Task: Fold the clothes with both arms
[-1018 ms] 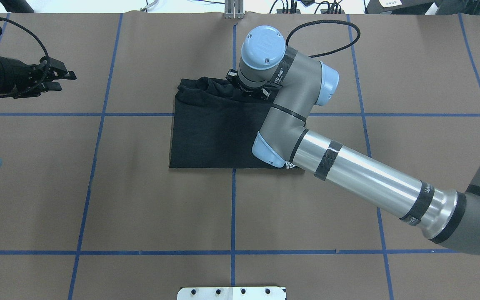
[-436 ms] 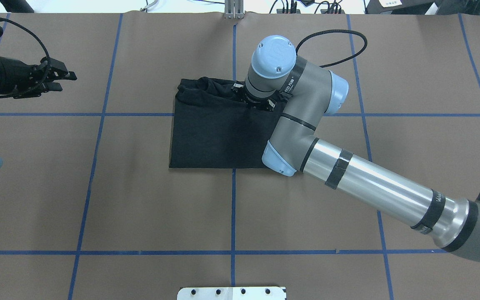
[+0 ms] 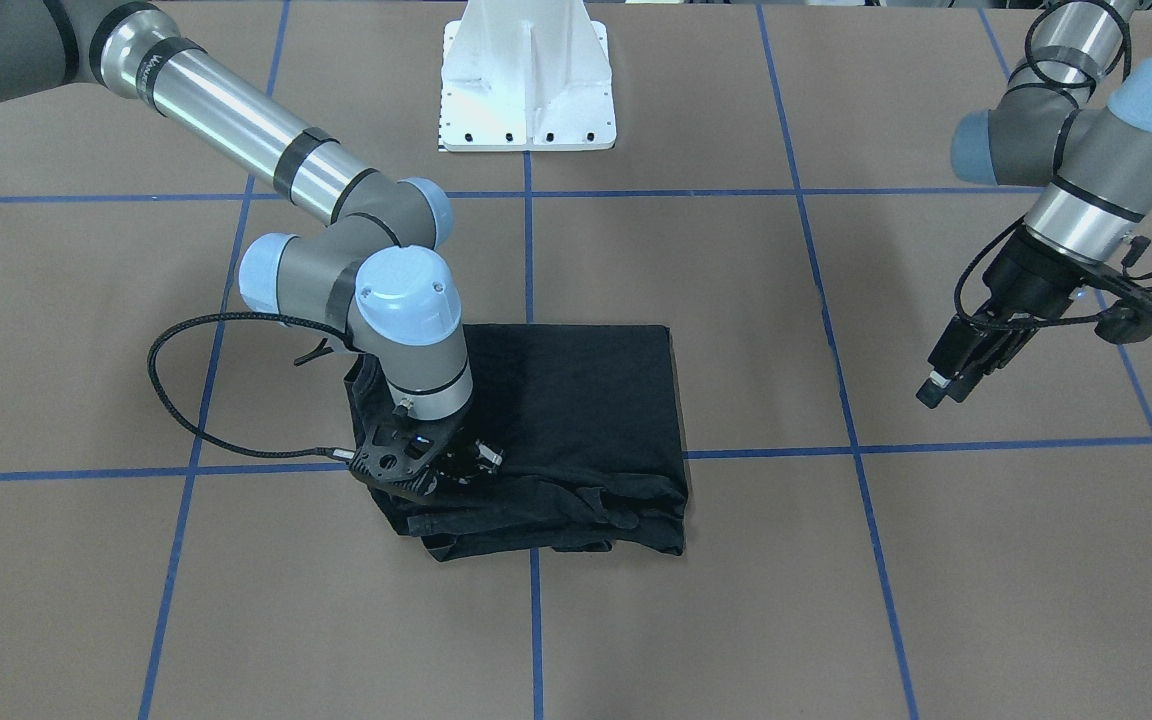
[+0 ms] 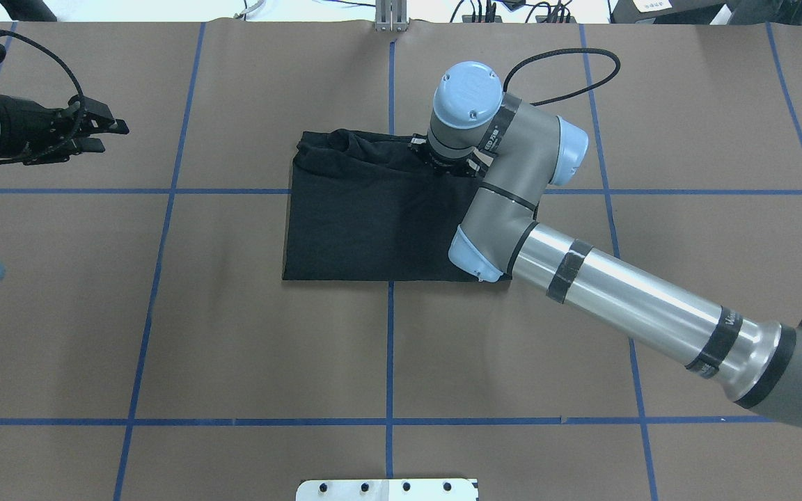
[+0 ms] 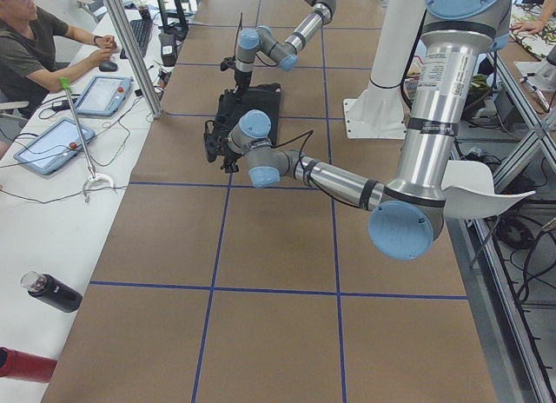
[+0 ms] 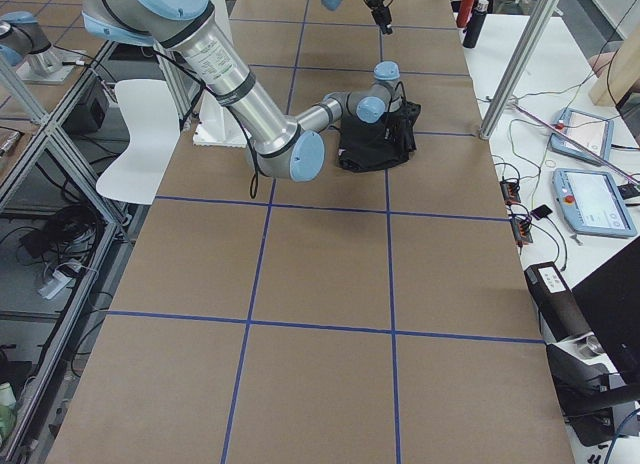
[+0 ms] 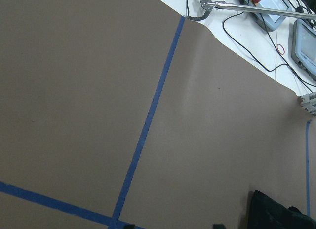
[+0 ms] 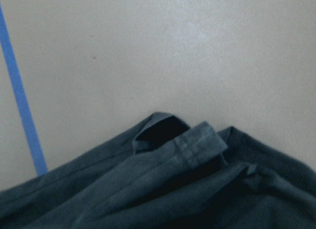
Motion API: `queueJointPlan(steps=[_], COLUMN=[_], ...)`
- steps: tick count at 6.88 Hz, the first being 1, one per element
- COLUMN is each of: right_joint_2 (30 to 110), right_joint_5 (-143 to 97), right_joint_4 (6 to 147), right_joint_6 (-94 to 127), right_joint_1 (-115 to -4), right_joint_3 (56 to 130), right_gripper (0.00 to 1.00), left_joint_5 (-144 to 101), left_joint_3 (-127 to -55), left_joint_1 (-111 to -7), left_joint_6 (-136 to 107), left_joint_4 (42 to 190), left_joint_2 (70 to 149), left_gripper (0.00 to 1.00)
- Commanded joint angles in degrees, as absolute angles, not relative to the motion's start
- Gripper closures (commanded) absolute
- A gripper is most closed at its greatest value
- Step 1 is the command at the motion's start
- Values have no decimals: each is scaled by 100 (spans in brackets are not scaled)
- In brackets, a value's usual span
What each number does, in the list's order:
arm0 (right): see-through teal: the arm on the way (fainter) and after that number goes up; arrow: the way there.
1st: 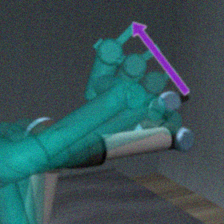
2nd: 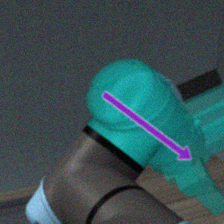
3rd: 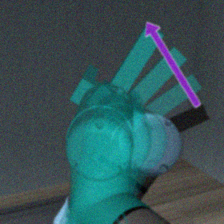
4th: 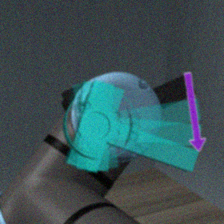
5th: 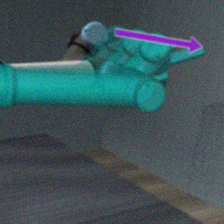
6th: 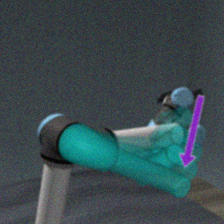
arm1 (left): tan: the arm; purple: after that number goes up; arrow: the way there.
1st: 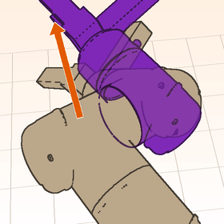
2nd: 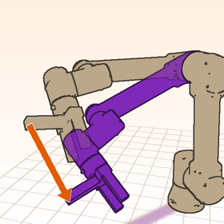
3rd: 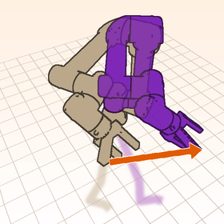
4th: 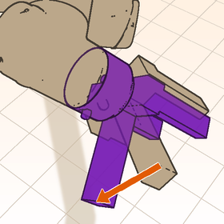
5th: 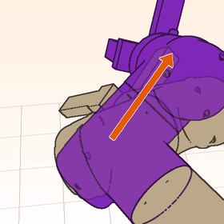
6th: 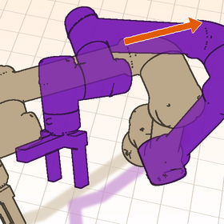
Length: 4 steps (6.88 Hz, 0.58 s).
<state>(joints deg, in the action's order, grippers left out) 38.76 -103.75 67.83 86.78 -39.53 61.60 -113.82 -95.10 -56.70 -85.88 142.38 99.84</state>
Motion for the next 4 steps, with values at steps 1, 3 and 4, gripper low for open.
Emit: queueJointPlan(steps=[1, 3, 4], right_joint_2=[3466, 3437, 3445], right_joint_5=[-10458, -11045, -11283], right_joint_4=[6470, 6469, 6486], right_joint_6=[8490, 8315, 8106], right_joint_1=[-4445, -4937, -5087], right_joint_3=[5278, 5238, 5282], right_gripper=[100, 100, 100], left_joint_5=[-11382, -11373, -11399], left_joint_3=[-9510, -9492, -9483], left_joint_1=[-5669, -5669, -5669], left_joint_6=[-8587, -8578, -8552], left_joint_4=[14238, 14238, 14238], left_joint_2=[9984, 9984, 9993], left_gripper=[39, 39, 39])
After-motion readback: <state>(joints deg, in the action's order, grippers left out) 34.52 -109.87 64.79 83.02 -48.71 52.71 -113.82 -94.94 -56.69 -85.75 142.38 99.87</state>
